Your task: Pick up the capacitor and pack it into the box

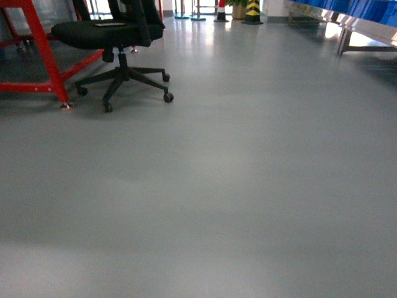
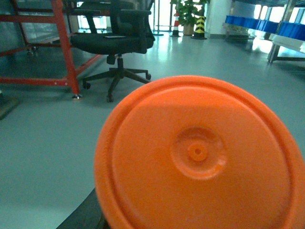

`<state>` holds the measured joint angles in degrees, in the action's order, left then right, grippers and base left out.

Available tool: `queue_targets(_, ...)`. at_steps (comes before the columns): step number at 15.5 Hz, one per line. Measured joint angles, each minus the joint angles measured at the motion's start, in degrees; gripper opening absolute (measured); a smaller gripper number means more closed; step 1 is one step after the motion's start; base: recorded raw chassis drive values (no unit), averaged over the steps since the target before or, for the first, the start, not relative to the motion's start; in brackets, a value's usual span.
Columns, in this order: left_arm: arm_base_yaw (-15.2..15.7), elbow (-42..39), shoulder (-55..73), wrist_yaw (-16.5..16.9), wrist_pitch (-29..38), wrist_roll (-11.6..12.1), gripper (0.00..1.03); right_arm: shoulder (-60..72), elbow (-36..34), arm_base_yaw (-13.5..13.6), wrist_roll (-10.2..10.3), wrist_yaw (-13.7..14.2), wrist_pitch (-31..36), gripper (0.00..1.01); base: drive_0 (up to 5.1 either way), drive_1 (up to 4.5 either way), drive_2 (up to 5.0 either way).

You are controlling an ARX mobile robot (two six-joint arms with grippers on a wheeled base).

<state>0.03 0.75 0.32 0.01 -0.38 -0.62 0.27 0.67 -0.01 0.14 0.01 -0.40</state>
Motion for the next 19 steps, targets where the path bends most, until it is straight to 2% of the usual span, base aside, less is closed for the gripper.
queue_targets(19,0.0,0.0,0.0,-0.1,0.0,0.0,0.45,0.0,0.0,0.0,0.0,0.0,0.2,0.98,-5.1,2.39,2.4)
